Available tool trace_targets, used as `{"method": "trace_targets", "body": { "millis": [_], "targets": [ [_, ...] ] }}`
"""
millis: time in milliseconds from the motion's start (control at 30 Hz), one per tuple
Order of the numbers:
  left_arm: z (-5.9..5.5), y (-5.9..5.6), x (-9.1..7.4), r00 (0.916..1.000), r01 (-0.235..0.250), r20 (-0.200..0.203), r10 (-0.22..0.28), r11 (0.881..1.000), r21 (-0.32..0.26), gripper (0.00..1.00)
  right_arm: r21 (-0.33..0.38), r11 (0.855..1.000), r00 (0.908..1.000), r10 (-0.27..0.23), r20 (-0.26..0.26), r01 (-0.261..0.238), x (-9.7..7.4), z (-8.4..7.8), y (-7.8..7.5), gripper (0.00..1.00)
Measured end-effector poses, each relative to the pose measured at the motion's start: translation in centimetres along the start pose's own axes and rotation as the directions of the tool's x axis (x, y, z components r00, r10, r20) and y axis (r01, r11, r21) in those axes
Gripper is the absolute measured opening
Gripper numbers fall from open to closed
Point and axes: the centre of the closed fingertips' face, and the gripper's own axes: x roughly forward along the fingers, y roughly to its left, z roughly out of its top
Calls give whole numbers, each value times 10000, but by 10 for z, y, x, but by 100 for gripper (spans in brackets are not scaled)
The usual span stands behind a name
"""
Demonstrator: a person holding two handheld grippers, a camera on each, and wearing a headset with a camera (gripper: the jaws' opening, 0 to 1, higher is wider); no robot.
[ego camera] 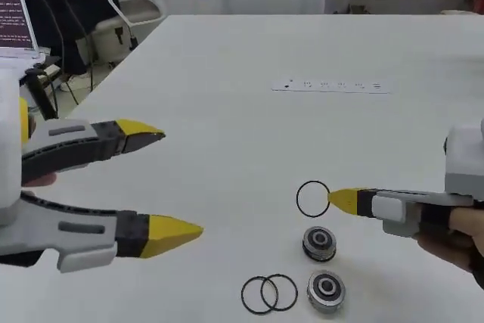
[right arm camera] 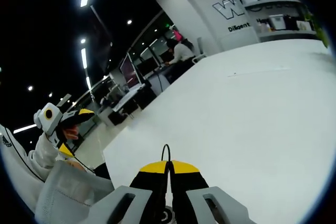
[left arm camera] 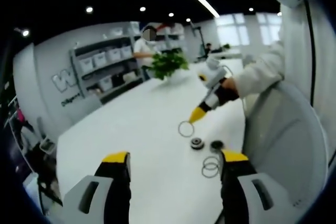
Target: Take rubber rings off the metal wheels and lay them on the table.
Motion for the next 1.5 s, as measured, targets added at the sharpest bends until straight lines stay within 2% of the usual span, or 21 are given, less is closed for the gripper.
{"method": "trace_targets", "body": {
  "millis": [200, 367, 533, 733, 833, 1000, 1100, 1233, 1333, 1500],
  "targets": [
    [-21, -11, -5, 9997, -209, -108, 200, 9965, -814, 74, -43, 9998, 9998, 182, 61, -181, 1, 2, 8, 0],
    [-36, -26, 2, 9997, -170, -189, 146, 9903, -1376, 77, -158, 9991, 9992, 397, -105, -398, 4, -1, 17, 0],
    [-45, -38, 9, 9995, -85, -300, 33, 9847, -1740, 80, -409, 9968, 9969, 666, -414, -683, 9, -7, 28, 0],
    [-47, -46, 13, 9994, 65, -312, -128, 9811, -1936, 79, -632, 9929, 9909, 946, -957, -1009, 16, -21, 39, 0],
    [-49, -42, 14, 9996, -77, -271, 20, 9773, -2115, 80, -745, 9892, 9832, 1146, -1423, -1261, 20, -32, 46, 0],
    [-52, -43, 15, 9994, -53, -359, -25, 9763, -2166, 80, -873, 9848, 9712, 1304, -1992, -1502, 25, -47, 51, 0],
    [-55, -44, 16, 9985, 33, -528, -144, 9791, -2032, 78, -1038, 9795, 9569, 1420, -2532, -1728, 28, -60, 56, 0],
    [-54, -44, 15, 9990, 35, -425, -125, 9788, -2046, 77, -1095, 9766, 9434, 1452, -2982, -1849, 32, -73, 55, 0],
    [-56, -44, 15, 9987, 18, -492, -122, 9786, -2057, 77, -1001, 9759, 9305, 1505, -3340, -1938, 33, -84, 56, 0],
    [-57, -43, 15, 9986, -4, -524, -106, 9786, -2057, 77, -1137, 9760, 9218, 1328, -3642, -1856, 35, -93, 54, 0]
  ]
}}
